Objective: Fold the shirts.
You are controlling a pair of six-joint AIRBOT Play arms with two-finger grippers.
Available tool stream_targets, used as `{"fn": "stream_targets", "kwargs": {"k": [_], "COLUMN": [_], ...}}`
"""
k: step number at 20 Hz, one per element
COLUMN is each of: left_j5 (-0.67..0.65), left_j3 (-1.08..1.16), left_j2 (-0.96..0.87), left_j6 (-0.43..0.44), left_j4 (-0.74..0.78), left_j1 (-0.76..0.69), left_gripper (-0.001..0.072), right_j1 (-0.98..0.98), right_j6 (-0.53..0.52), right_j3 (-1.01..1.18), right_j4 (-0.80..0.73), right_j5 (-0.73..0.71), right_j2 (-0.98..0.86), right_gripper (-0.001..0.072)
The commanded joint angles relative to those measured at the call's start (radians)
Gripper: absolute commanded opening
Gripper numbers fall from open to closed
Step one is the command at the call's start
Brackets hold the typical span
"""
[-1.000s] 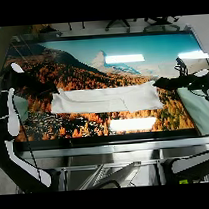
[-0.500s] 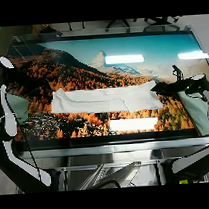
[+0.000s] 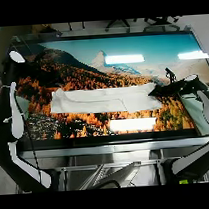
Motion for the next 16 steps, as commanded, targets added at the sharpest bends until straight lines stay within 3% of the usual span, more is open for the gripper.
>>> {"fn": "stream_targets", "kwargs": {"k": [1,5,10,13,16], "left_j5": [0.114,0.232,0.333,0.341,0.347], "left_j3": [-0.002,-0.034,-0.008,0.111,0.132], "left_j2": [0.000,-0.067,-0.237,-0.340,-0.336], "left_j6": [0.040,0.044,0.043,0.027,0.032], "left_j4": [-0.093,-0.095,-0.096,-0.111,-0.251], "left_j1": [-0.120,-0.307,-0.535,-0.620,-0.626], "left_gripper": [0.0015,0.0015,0.0015,0.0015,0.0015], "right_j1": [0.005,0.005,0.005,0.005,0.006], "right_j6": [-0.006,-0.015,0.064,0.112,0.138], "right_j3": [0.003,0.031,0.152,0.235,0.243], "right_j4": [0.040,0.117,0.123,0.132,0.144], "right_j5": [0.035,0.111,0.241,0.296,0.313], "right_j2": [0.044,0.199,0.388,0.462,0.497], "right_gripper": [0.0020,0.0019,0.0019,0.0019,0.0019]}}
